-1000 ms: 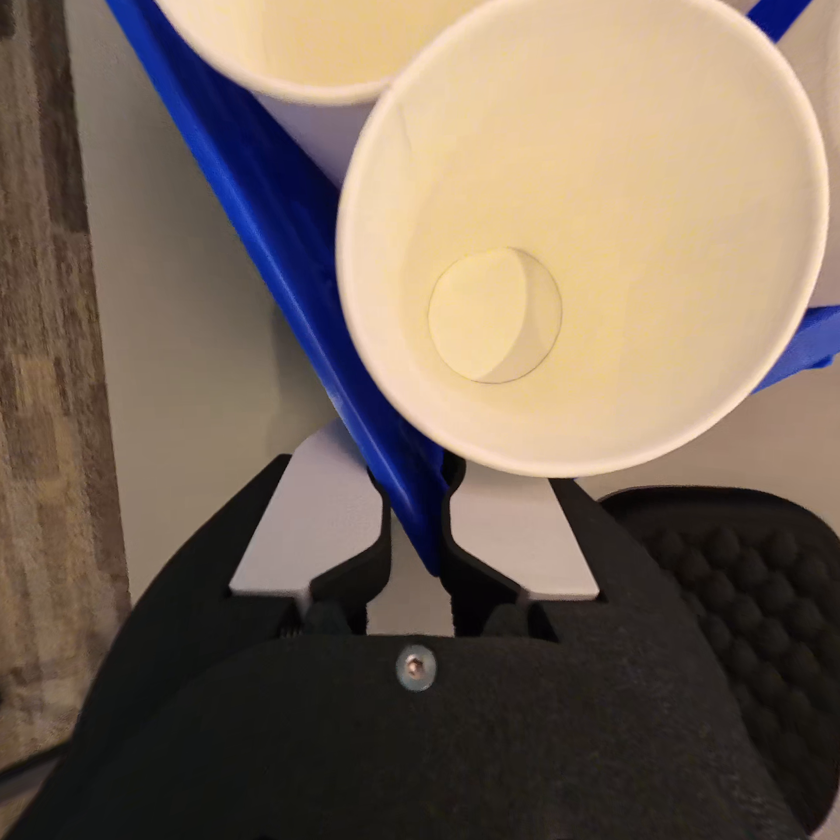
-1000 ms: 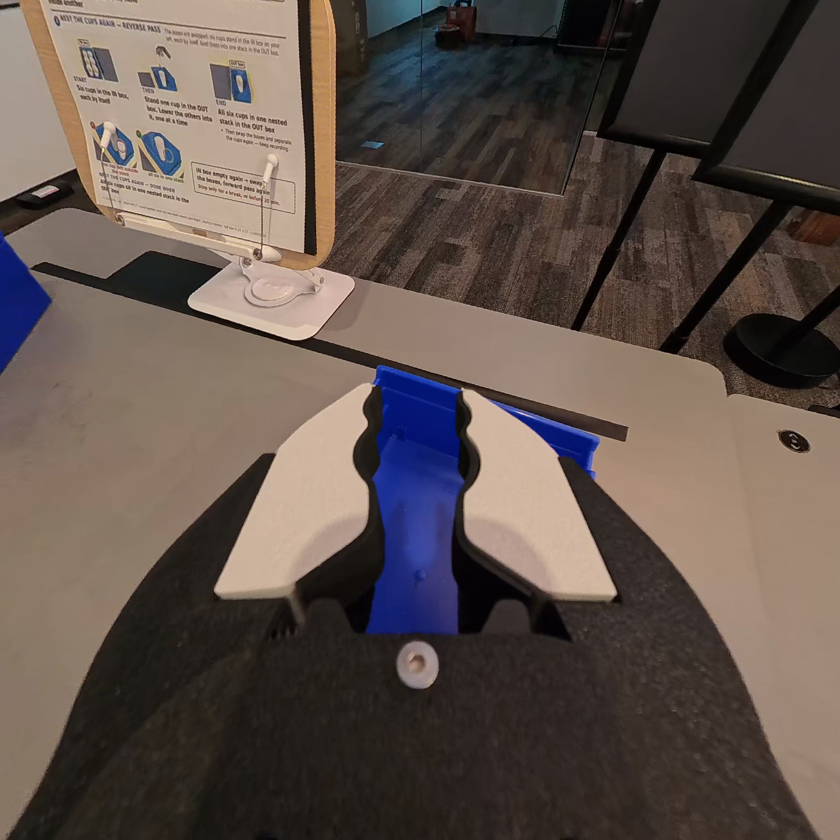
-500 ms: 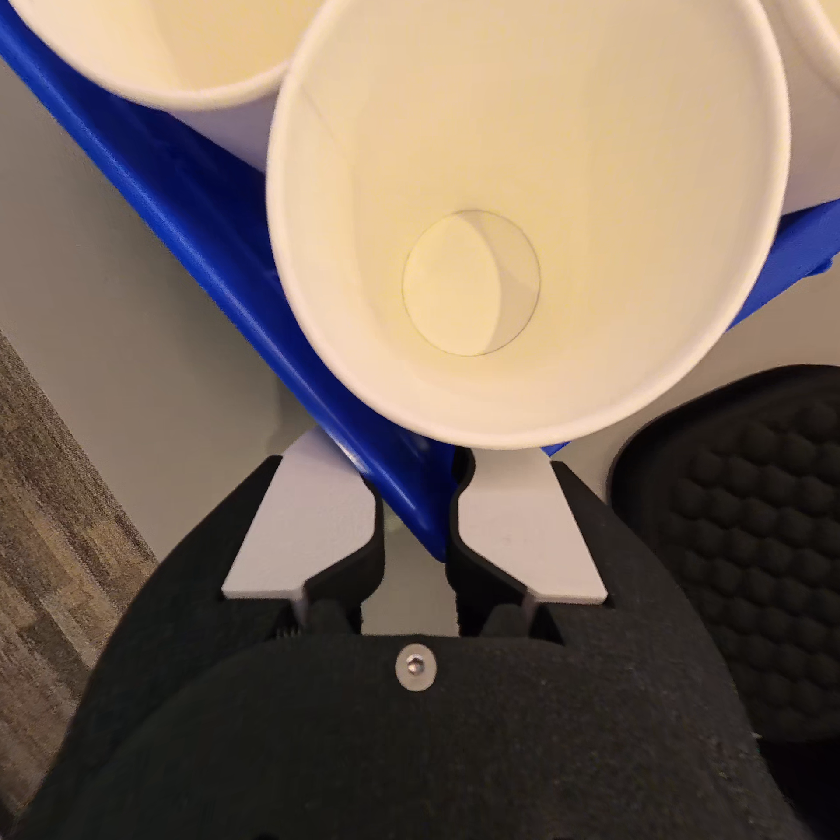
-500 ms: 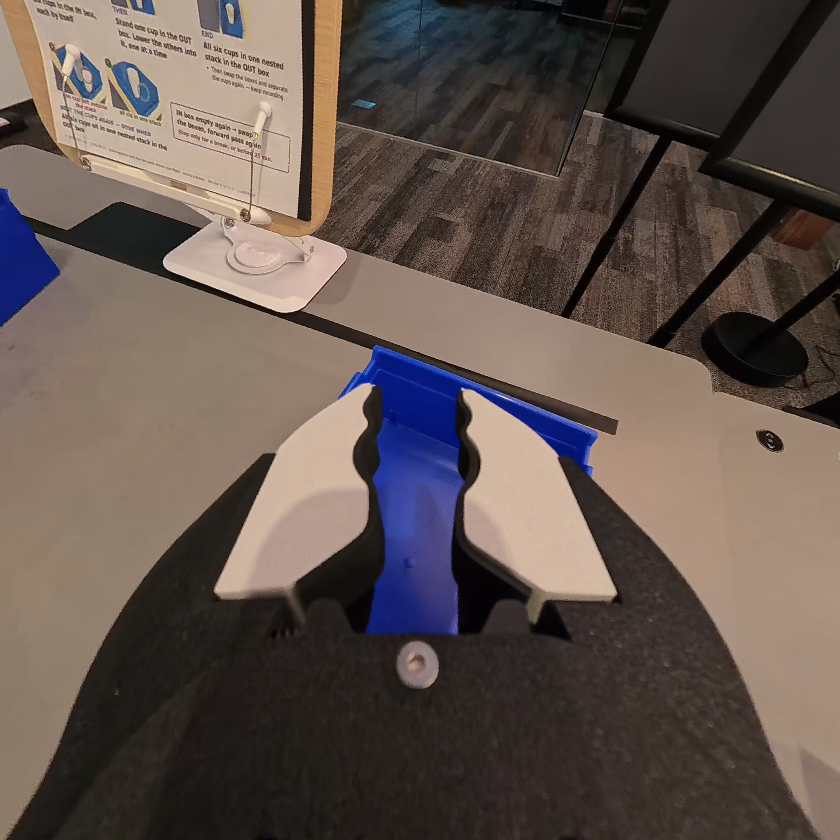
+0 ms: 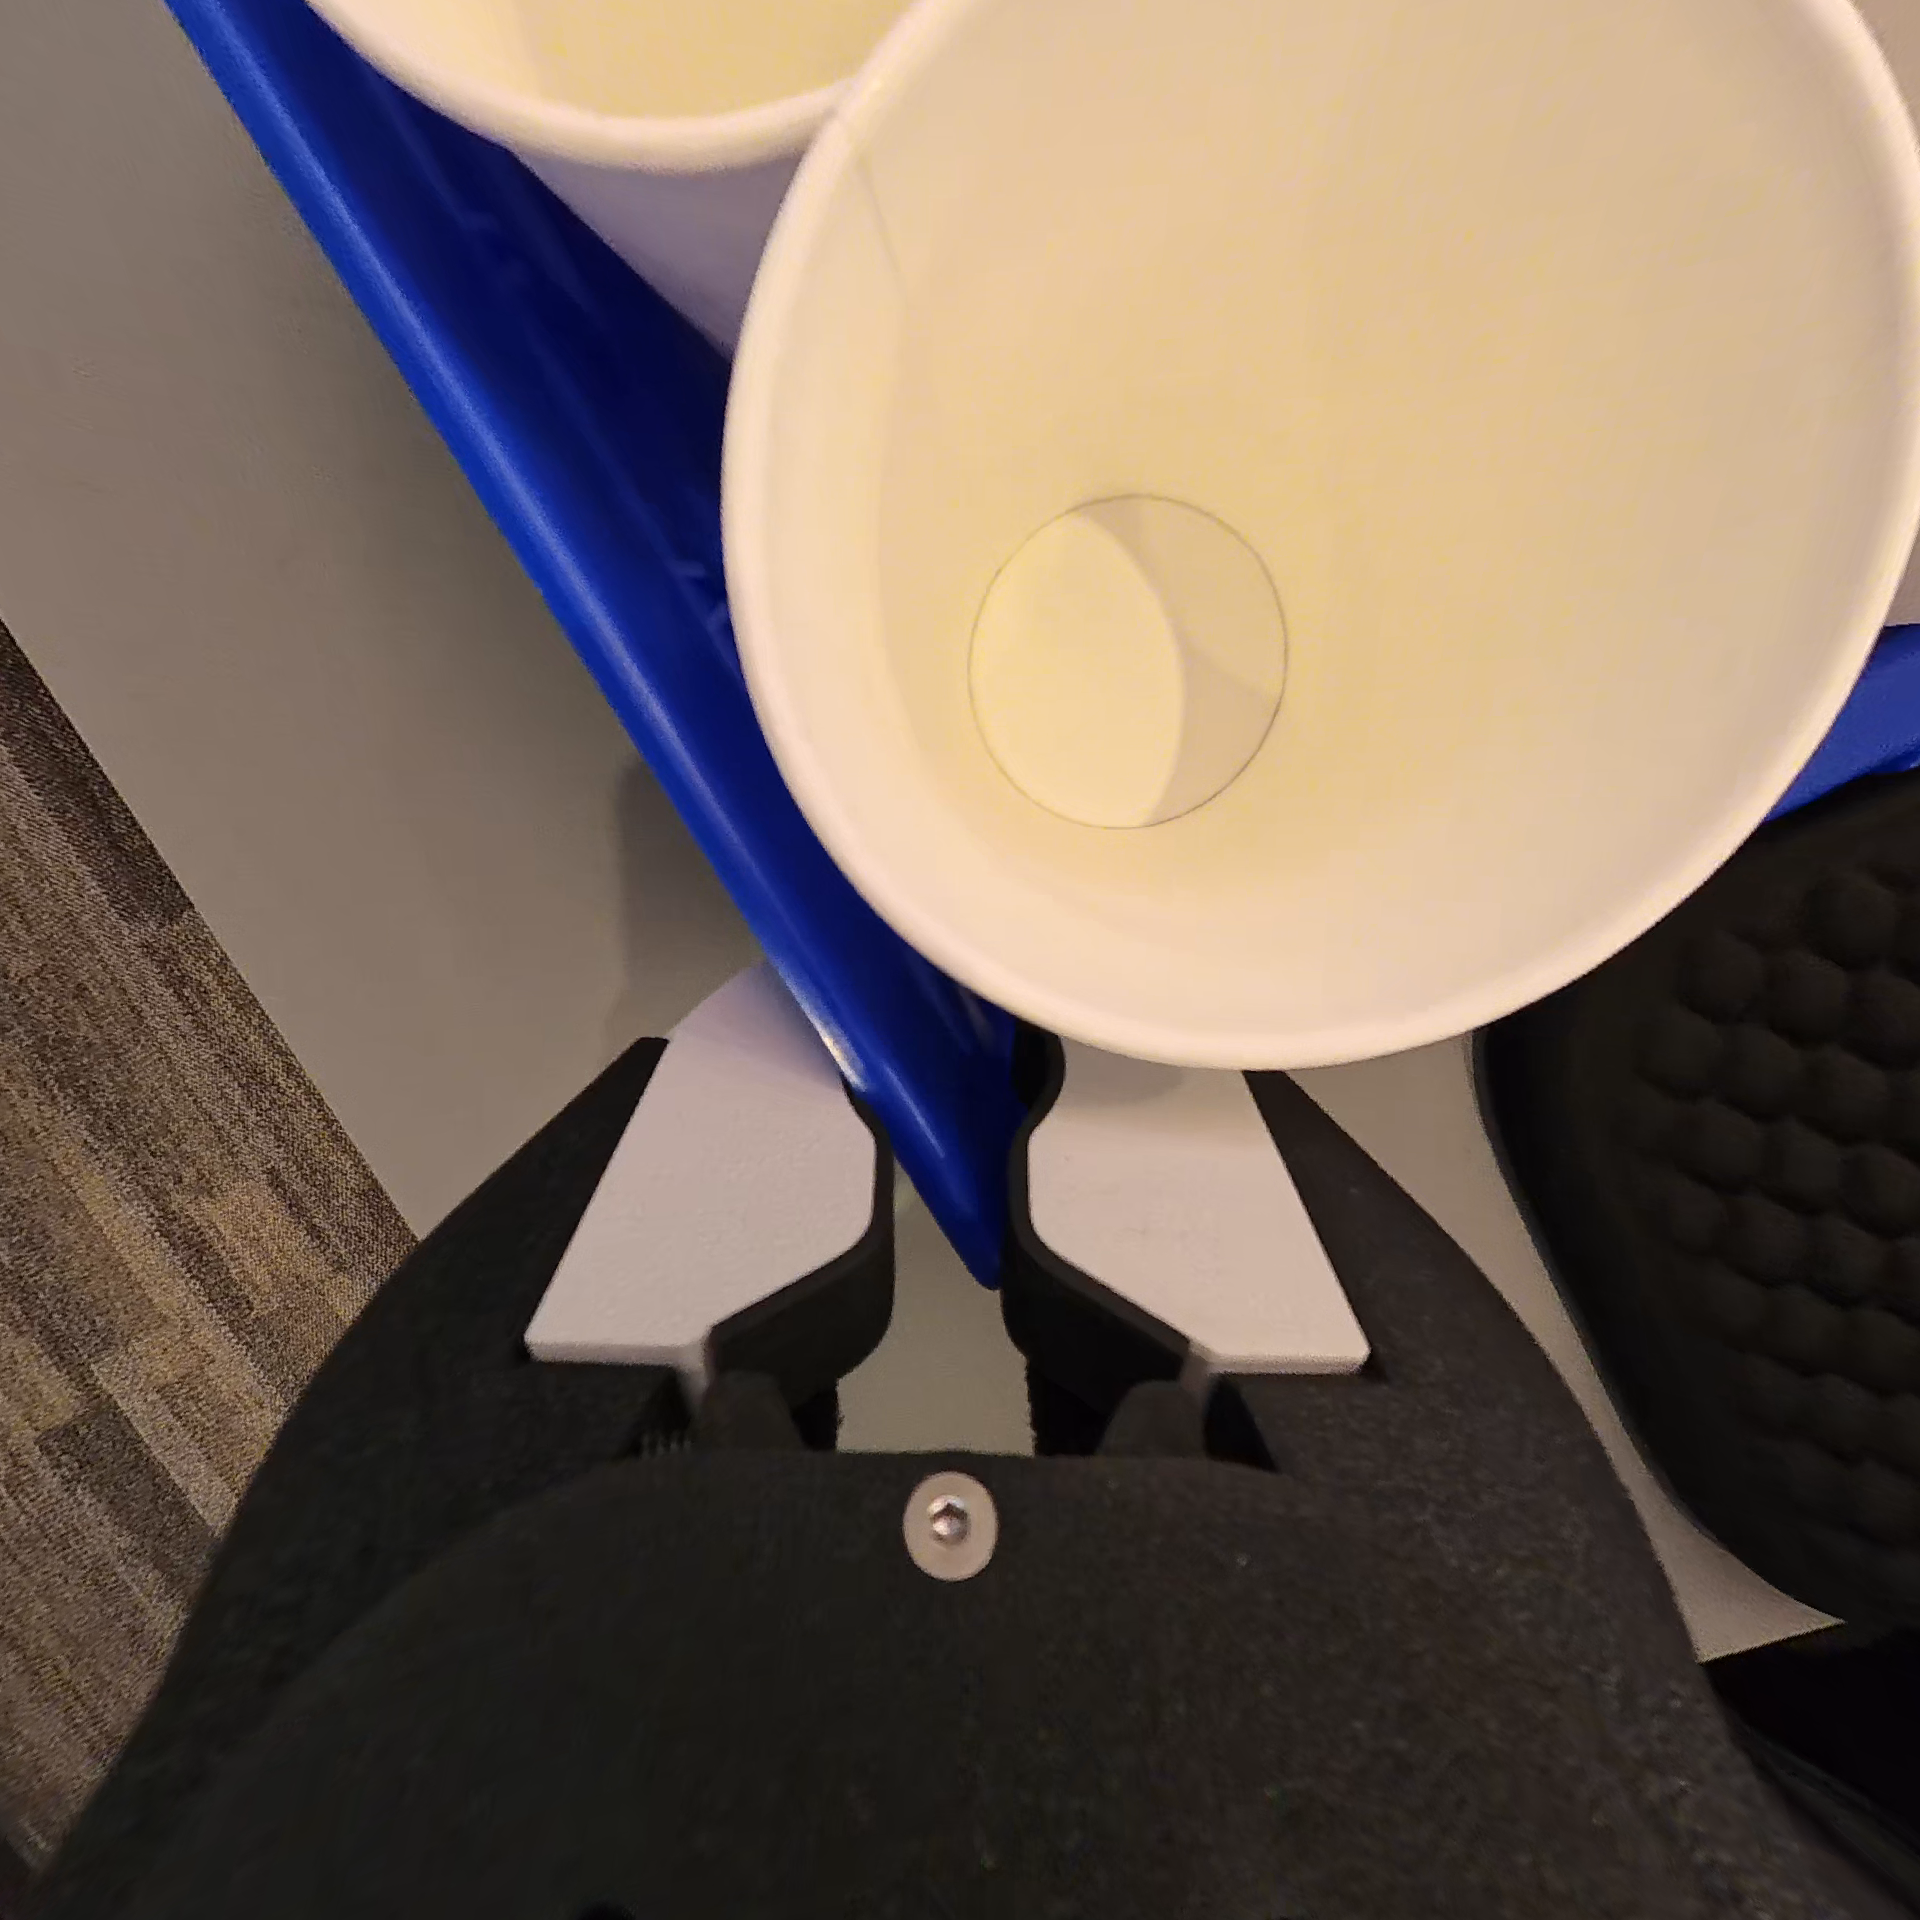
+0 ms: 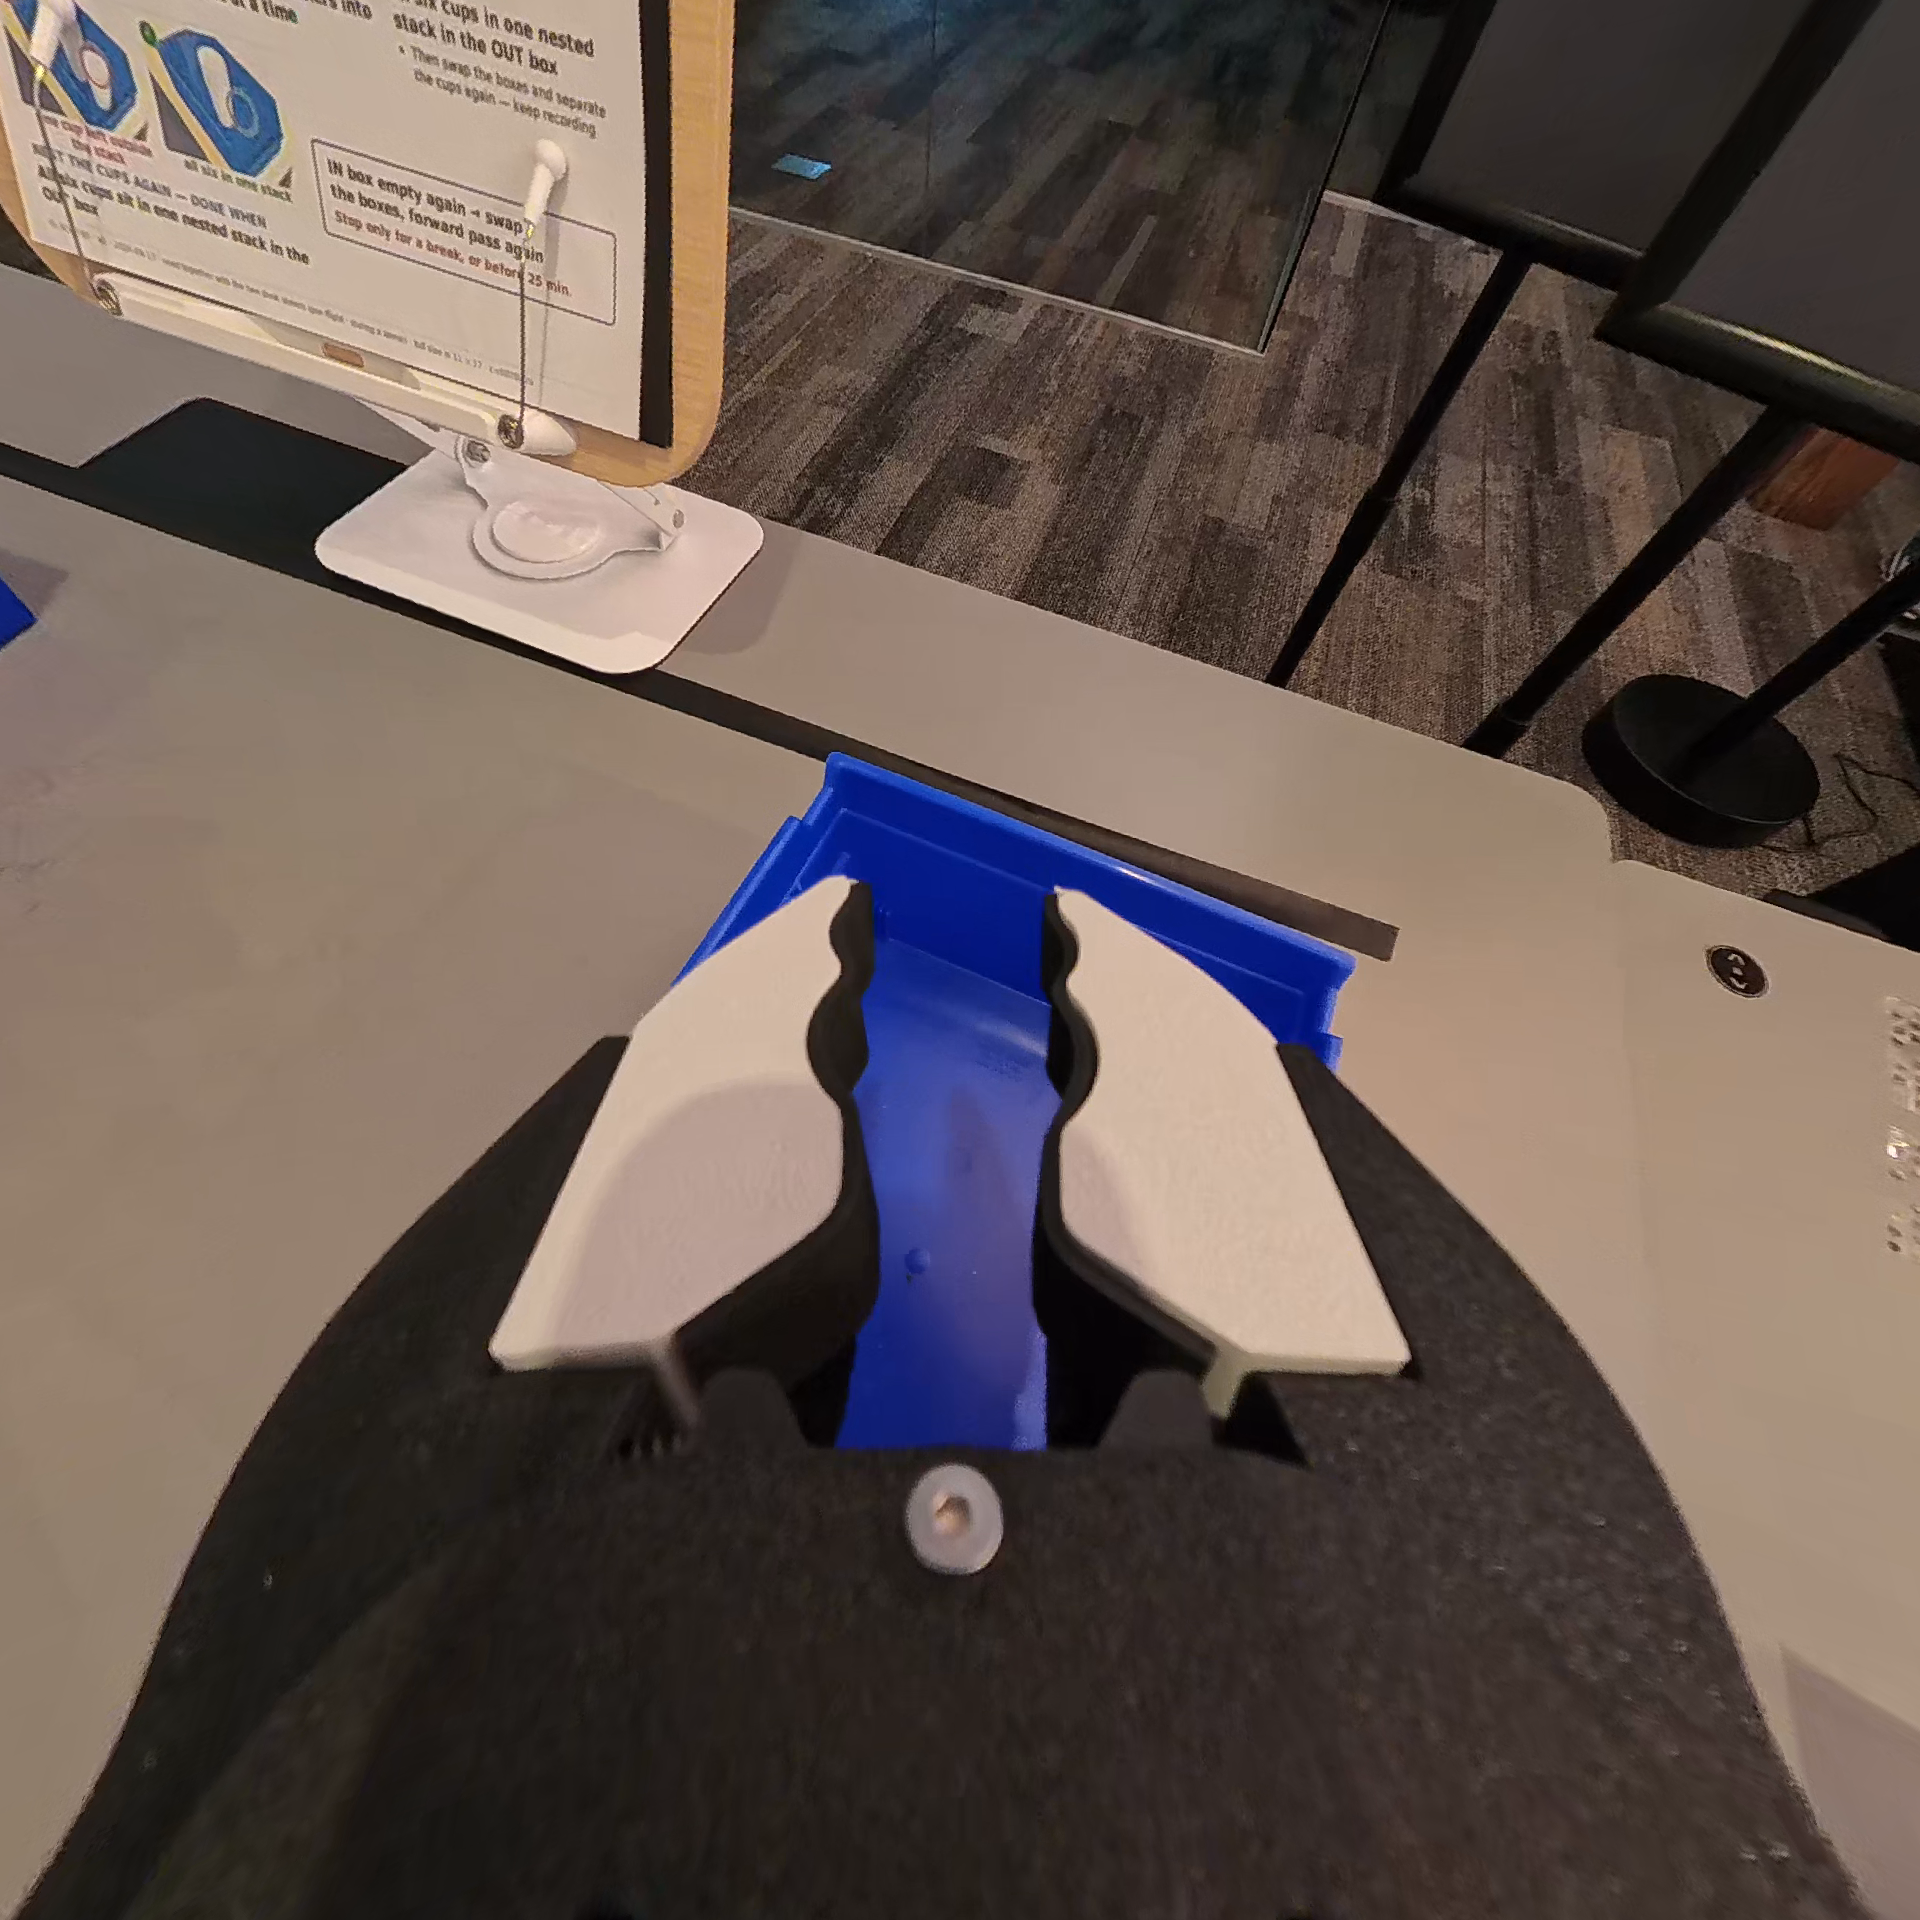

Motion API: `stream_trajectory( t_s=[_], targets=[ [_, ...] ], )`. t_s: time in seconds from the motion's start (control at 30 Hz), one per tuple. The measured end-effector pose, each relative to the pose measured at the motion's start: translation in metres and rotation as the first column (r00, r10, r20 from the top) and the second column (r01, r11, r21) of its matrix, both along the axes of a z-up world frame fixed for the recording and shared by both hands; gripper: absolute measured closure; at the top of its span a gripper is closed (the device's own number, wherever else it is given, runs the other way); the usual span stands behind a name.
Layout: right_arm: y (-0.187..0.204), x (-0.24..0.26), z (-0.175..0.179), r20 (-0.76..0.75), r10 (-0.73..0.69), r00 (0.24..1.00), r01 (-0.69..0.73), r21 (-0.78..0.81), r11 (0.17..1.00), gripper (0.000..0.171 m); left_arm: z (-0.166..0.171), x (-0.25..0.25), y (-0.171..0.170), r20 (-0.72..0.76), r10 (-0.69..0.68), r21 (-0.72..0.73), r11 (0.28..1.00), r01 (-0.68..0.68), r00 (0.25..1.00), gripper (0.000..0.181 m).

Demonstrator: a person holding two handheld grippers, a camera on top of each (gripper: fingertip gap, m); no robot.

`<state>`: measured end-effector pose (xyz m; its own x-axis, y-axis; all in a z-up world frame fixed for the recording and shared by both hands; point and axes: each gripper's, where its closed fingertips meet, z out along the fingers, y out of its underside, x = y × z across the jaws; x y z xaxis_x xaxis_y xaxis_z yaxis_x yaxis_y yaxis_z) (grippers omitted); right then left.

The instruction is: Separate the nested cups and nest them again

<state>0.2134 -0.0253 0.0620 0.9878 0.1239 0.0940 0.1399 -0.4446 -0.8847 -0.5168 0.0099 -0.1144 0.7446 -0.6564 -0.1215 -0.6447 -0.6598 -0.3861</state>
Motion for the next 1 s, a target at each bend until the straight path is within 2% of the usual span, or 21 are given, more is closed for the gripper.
stream_trajectory(
  t_s=[0.13,0.27,0.37,0.6,0.8,0.93,1.0],
  targets=[
    [0.002,-0.001,-0.004,0.016,-0.006,1.0,0.006,-0.015,1.0,0.14,0.004,0.0,0.004,0.025,0.033,0.047,0.998,-0.035,0.999,0.162],
    [0.003,-0.003,-0.006,0.025,-0.007,1.0,0.008,-0.022,1.0,0.139,0.02,0.006,0.002,0.138,0.048,0.113,0.992,-0.064,0.989,0.14],
    [0.004,-0.004,-0.007,0.029,-0.008,1.0,0.009,-0.027,1.0,0.138,0.029,0.001,-0.007,0.142,0.039,0.138,0.989,-0.058,0.989,0.123],
    [0.008,-0.006,-0.017,0.07,-0.01,0.997,0.015,-0.061,0.998,0.137,0.071,-0.007,-0.019,0.264,0.019,0.315,0.943,-0.105,0.964,0.118],
    [0.01,-0.017,-0.016,0.088,0.016,0.996,-0.012,-0.05,0.999,0.137,0.121,0.021,-0.033,0.442,-0.14,0.484,0.869,-0.104,0.886,0.116],
    [0.012,-0.032,-0.014,0.065,0.06,0.996,-0.059,-0.031,0.998,0.137,0.147,0.069,-0.059,0.577,-0.32,0.567,0.819,-0.086,0.751,0.118],
    [0.012,-0.039,-0.014,0.06,0.079,0.995,-0.078,-0.029,0.997,0.137,0.147,0.089,-0.067,0.607,-0.337,0.577,0.81,-0.107,0.719,0.121]
  ],
)
